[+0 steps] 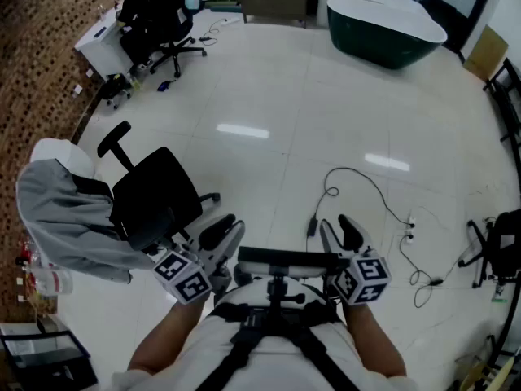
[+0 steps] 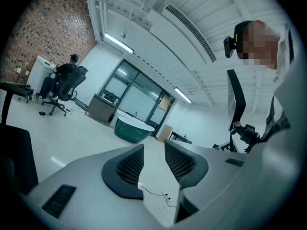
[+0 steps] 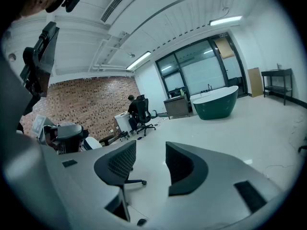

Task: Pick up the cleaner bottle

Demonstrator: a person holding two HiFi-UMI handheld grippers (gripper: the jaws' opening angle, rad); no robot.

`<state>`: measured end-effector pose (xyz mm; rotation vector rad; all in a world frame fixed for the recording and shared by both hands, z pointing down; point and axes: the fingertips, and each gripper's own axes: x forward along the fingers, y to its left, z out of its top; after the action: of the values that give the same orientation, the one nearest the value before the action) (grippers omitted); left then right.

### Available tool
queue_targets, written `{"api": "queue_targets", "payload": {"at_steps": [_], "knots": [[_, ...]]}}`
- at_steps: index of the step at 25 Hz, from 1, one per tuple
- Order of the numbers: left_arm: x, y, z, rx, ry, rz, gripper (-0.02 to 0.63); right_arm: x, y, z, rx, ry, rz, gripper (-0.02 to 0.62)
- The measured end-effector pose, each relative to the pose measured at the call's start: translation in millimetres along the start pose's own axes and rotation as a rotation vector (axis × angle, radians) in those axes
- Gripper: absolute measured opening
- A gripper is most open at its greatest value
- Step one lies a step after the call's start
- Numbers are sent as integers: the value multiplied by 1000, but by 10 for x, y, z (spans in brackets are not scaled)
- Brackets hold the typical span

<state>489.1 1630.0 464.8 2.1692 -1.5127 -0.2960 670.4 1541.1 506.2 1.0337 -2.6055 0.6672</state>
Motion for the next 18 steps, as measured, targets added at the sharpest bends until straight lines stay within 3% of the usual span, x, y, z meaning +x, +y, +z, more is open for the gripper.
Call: {"api": "queue_targets", "payload": {"at_steps": [18], "knots": [[426, -274, -126, 4, -11, 45, 129, 14, -415, 90, -25, 26, 64, 199]]}}
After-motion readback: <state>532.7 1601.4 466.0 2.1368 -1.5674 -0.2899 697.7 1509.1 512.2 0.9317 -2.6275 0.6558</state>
